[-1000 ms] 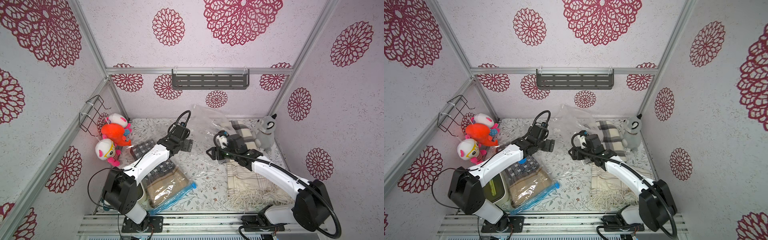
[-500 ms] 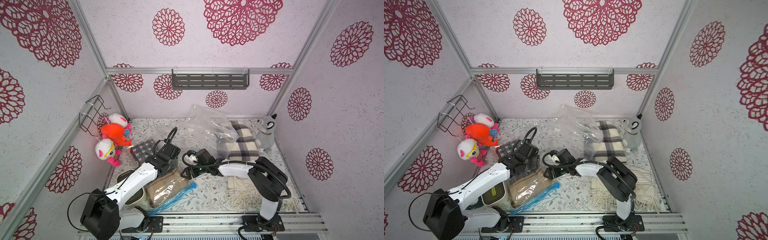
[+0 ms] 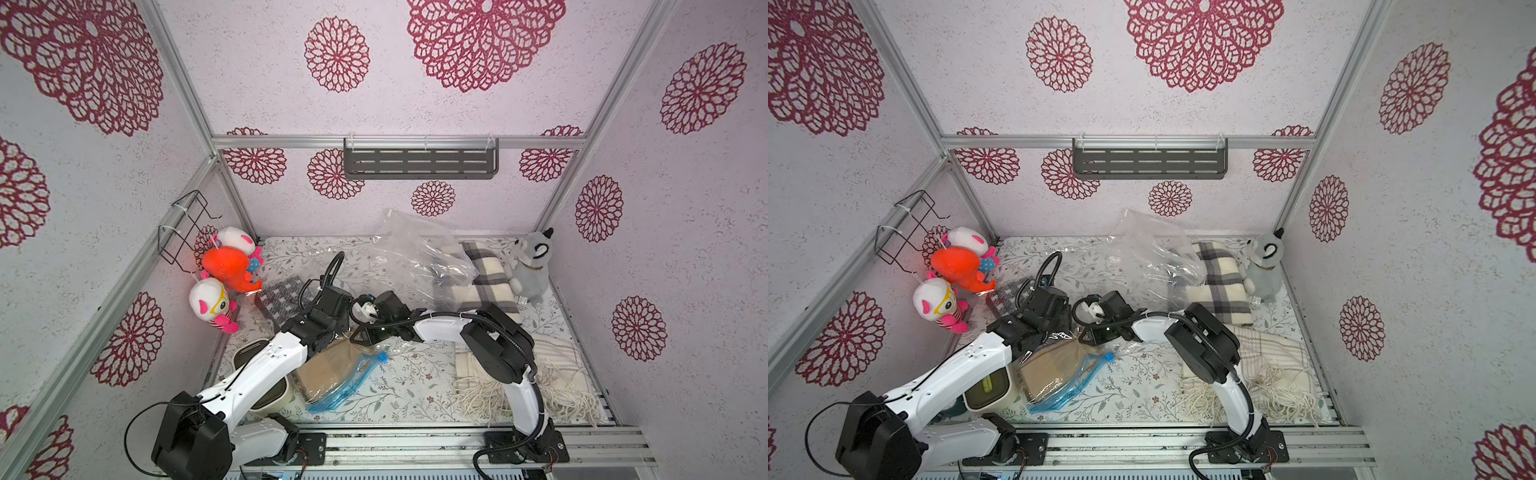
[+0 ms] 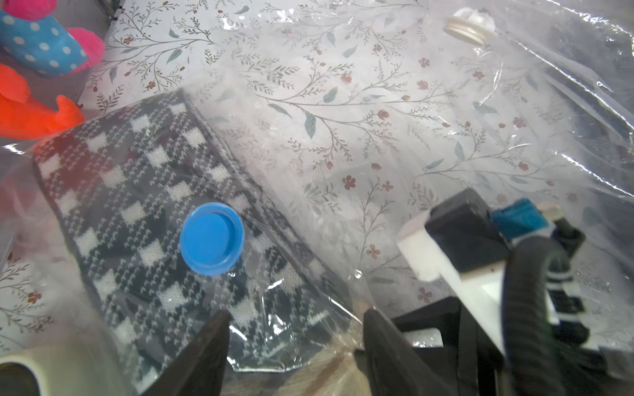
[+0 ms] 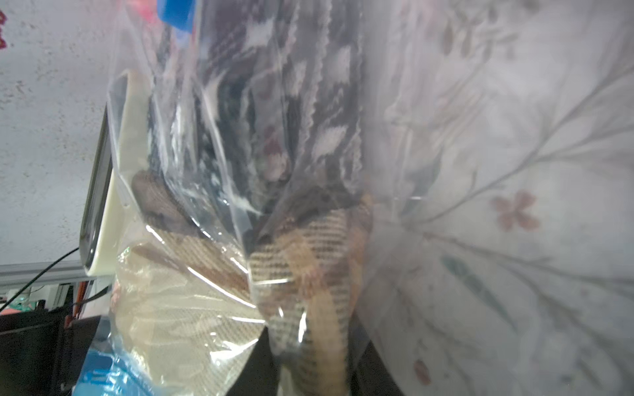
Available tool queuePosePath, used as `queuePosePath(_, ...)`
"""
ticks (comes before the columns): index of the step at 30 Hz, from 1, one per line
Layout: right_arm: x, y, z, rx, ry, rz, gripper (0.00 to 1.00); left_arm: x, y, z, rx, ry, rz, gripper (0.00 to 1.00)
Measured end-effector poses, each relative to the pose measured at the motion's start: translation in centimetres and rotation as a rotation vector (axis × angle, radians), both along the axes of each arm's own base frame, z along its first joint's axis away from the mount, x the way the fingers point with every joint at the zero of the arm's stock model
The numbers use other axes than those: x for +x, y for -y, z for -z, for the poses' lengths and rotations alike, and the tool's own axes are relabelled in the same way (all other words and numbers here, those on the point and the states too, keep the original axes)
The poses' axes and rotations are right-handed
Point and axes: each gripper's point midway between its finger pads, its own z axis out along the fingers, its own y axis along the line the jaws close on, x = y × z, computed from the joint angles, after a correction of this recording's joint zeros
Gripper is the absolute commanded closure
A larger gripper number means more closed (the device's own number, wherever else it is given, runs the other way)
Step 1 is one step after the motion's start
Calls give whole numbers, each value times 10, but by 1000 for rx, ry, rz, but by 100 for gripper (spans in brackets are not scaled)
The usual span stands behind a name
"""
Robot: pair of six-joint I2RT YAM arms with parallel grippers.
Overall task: Take the scarf out of the vacuum bag
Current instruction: Adjust the vacuum bag at the center of the board.
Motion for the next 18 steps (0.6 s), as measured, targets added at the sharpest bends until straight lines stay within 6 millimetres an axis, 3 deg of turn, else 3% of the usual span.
queuePosePath(5,47,-3,-5,-5,25,45,65,-2,1,8,-6,-11,13,34)
queuePosePath(8,96,-5,-10,-6,66,92,64,0,4,9,-18,-8,23,34)
queuePosePath(12,152,-3,-19,20,112,150,43,1,14,10,-54,-8,68,31)
queuePosePath(15,171,6,-21,26,122,178,37,-3,28,16,-90,-26,140,22)
queuePosePath(18,175,17,-24,7,124,195,34,-10,45,21,-83,-37,212,17)
